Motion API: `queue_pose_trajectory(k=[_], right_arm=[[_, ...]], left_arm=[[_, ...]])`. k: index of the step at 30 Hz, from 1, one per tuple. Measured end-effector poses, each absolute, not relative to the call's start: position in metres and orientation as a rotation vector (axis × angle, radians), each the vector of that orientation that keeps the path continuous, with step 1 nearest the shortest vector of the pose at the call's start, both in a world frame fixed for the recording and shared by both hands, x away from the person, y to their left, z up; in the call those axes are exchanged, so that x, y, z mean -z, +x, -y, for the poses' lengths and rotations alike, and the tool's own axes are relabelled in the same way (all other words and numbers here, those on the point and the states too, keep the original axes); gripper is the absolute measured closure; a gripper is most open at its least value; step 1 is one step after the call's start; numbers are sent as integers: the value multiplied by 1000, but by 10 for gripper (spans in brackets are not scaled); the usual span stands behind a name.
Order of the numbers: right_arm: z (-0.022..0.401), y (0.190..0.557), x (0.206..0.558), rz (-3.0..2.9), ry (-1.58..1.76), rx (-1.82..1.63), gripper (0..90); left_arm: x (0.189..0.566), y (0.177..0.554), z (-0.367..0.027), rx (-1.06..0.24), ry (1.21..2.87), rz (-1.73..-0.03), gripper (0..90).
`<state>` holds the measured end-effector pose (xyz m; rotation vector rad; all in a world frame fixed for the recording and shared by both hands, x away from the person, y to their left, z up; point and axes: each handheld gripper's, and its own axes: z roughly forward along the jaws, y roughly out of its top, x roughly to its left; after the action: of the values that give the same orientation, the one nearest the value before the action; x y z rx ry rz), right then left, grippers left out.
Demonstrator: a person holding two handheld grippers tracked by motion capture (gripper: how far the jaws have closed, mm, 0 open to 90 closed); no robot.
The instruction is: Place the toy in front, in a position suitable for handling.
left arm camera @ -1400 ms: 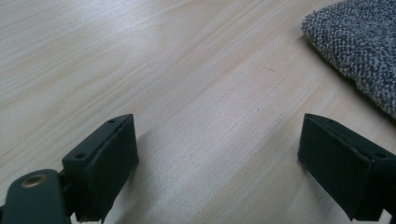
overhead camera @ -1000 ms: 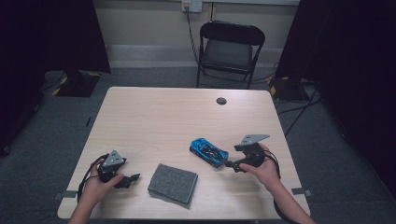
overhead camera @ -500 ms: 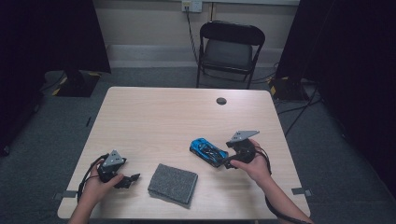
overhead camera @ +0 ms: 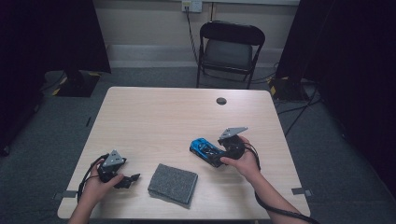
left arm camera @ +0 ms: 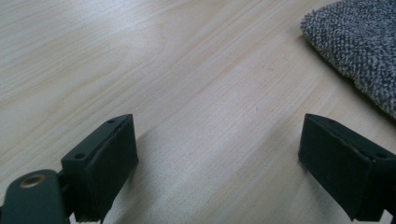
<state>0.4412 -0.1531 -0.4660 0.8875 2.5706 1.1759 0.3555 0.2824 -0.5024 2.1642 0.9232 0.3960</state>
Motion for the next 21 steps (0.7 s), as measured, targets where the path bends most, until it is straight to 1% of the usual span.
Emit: queue_pose_trajectory(k=[7,21], right_arm=[[140,447,473,-2593,880,-1143,130],[134,453,485,-2594,912,-1112,135]], left_arm=[[503,355,-282,-392,2162,-925,105],[503,355,-282,-390,2164,-923,99]])
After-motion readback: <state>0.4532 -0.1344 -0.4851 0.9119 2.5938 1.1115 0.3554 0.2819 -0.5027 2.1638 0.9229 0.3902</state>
